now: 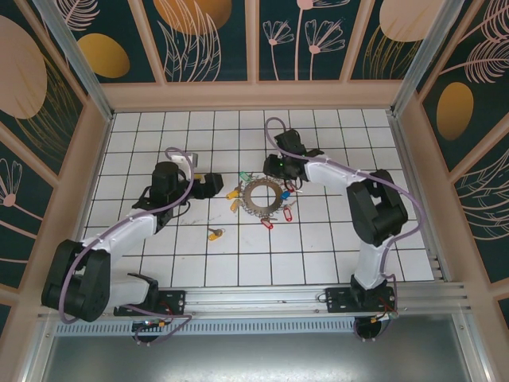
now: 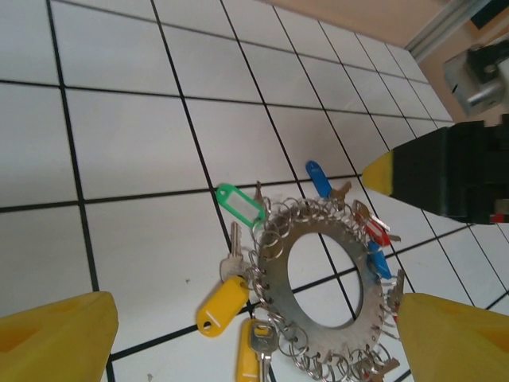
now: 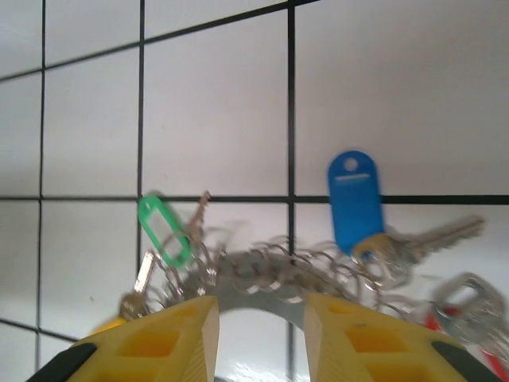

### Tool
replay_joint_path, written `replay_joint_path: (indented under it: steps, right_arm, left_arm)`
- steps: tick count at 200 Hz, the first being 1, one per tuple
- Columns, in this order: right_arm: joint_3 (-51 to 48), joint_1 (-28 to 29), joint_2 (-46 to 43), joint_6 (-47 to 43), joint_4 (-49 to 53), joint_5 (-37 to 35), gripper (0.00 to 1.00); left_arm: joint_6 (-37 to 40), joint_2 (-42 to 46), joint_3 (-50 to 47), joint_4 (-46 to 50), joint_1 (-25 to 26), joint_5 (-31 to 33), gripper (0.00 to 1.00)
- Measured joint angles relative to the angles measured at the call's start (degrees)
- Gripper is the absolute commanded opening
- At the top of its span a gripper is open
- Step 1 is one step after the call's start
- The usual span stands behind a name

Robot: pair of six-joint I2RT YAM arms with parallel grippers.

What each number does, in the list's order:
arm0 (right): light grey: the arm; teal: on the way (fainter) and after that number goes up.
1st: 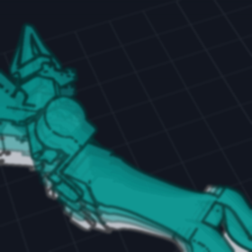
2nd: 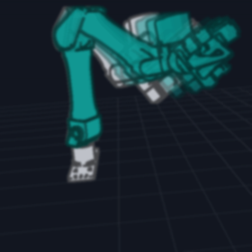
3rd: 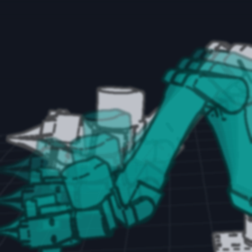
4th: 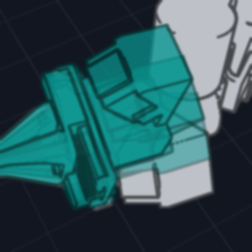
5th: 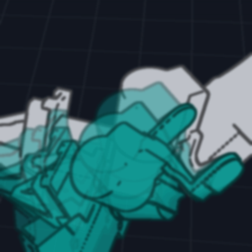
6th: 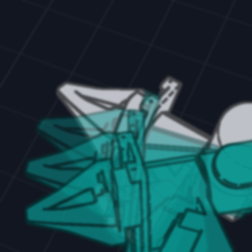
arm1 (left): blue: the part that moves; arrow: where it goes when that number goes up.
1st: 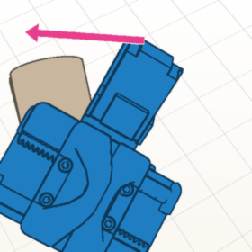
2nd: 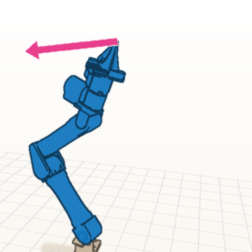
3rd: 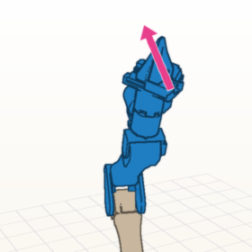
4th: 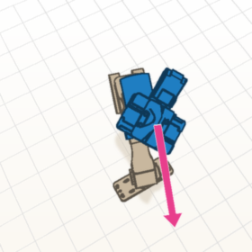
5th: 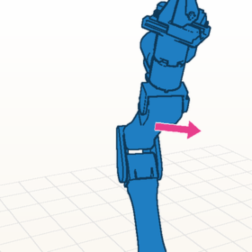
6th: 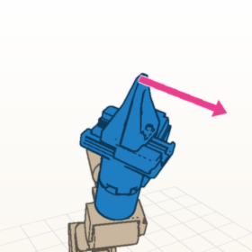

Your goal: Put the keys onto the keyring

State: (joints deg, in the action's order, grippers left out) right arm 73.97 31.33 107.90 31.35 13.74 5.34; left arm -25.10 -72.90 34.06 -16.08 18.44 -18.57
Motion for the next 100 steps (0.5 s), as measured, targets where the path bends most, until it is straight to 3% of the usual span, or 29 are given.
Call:
replay_joint_path:
  steps: [49,100]
  right_arm:
    - [-0.1,4.0,1.4,18.4,-1.0,-2.6,0.33]
    - [-0.1,3.1,3.4,26.3,-2.9,-4.9,0.29]
  left_arm:
    - [0.2,2.4,-2.0,0.0,0.0,3.6,0.89]
    - [0.3,3.9,-3.1,0.0,0.0,5.2,0.9]
